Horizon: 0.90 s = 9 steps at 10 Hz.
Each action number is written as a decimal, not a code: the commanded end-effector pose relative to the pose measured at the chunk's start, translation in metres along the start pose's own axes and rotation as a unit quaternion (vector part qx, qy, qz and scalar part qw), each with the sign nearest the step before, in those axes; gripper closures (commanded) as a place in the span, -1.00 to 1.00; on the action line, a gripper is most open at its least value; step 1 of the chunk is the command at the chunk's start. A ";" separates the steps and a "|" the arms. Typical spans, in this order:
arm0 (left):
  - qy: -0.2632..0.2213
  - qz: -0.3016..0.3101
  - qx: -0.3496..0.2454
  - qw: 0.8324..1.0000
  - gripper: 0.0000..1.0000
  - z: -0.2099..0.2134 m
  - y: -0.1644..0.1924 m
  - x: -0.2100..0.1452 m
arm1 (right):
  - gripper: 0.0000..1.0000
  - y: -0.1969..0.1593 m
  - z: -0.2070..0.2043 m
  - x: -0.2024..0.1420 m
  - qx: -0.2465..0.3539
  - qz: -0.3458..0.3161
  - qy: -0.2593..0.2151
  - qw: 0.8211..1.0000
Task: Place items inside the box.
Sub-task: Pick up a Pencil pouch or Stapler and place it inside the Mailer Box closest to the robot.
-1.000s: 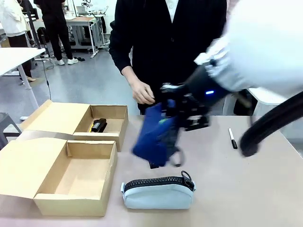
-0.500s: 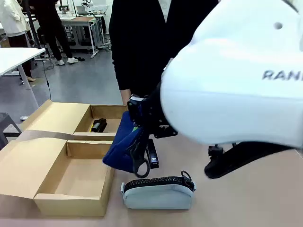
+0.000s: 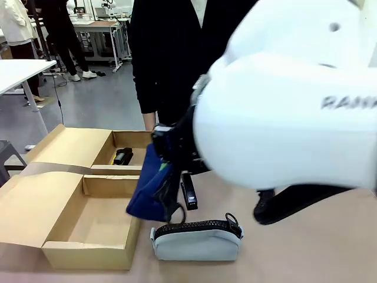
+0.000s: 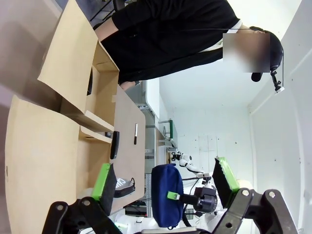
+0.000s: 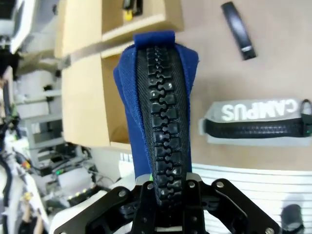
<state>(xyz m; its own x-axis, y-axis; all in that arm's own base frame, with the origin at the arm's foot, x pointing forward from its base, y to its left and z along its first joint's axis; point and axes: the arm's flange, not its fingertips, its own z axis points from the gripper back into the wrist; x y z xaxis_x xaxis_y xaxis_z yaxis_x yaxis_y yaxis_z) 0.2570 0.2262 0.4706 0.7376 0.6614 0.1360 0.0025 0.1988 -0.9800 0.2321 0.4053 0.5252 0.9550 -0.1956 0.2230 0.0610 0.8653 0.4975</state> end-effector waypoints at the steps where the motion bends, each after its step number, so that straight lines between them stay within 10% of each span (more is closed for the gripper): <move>1: -0.003 -0.009 -0.011 1.000 -1.00 0.000 0.000 -0.002 | 0.86 0.063 -0.035 0.009 -0.031 0.037 -0.022 0.999; 9: -0.003 -0.009 -0.011 1.000 -1.00 0.000 0.000 -0.002 | 0.86 0.182 -0.177 -0.013 -0.122 0.066 -0.004 0.990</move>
<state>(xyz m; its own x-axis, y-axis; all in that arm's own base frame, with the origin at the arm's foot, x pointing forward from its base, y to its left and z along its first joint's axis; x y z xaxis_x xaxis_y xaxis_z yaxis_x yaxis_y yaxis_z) 0.2571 0.2262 0.4706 0.7378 0.6612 0.1359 0.0024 0.1988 -0.9800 0.2586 0.5673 0.4734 0.9475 -0.0688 0.3123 -0.0146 0.9663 0.2570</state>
